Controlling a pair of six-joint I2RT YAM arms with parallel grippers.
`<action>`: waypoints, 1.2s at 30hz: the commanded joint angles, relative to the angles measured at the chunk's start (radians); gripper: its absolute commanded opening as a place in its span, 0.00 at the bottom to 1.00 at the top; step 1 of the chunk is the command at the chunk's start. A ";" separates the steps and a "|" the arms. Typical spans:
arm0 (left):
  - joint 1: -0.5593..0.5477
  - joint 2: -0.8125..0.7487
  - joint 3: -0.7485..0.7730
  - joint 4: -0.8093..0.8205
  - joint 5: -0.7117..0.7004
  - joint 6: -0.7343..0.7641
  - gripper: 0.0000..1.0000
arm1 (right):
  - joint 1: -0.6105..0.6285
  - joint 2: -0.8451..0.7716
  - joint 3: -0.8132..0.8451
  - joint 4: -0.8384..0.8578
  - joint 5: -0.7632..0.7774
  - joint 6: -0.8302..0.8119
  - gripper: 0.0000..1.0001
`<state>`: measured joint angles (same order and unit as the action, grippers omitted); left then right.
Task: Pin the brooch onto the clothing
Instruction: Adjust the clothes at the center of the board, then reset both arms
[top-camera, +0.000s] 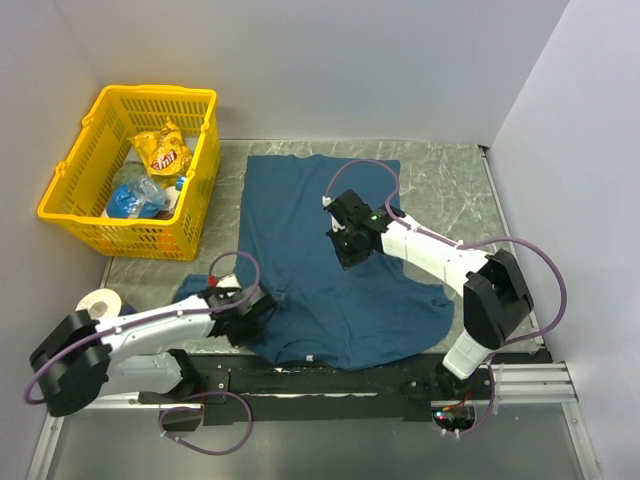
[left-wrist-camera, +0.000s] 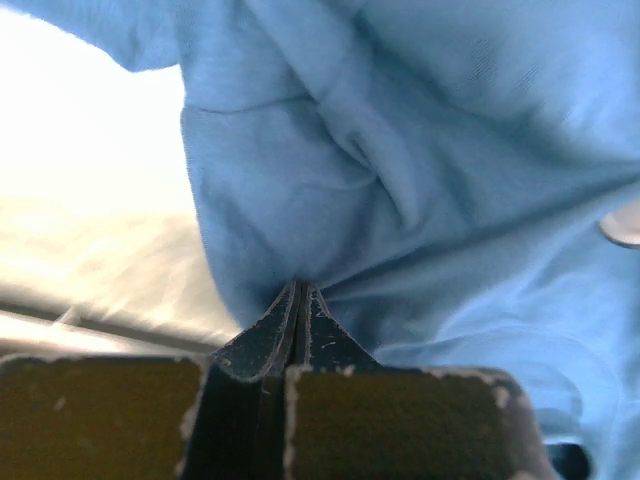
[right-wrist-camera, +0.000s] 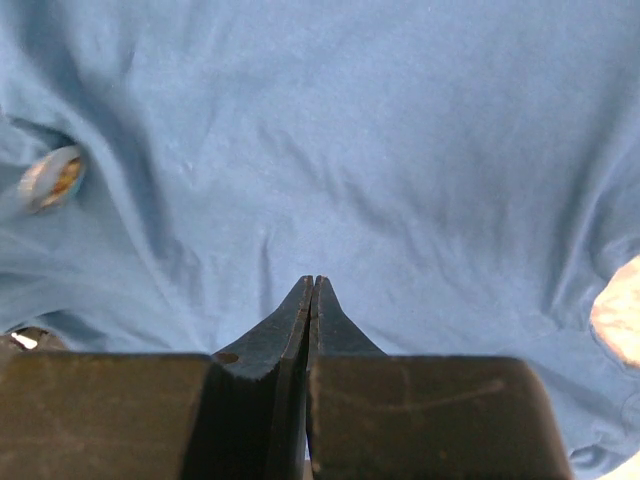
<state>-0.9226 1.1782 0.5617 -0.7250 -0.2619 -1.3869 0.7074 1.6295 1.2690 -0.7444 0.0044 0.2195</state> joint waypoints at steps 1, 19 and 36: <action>-0.051 -0.087 -0.035 -0.244 0.006 -0.211 0.01 | -0.017 0.044 0.023 0.042 -0.047 -0.025 0.00; 0.075 0.184 0.429 -0.153 -0.350 0.127 0.01 | -0.071 0.095 0.059 0.079 -0.066 -0.025 0.00; 0.372 0.676 0.471 -0.005 -0.335 0.454 0.01 | -0.132 0.132 0.096 0.031 -0.018 -0.012 0.00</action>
<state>-0.5632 1.7615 1.0340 -0.6746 -0.5980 -0.9360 0.5976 1.7668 1.3354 -0.6983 -0.0441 0.1932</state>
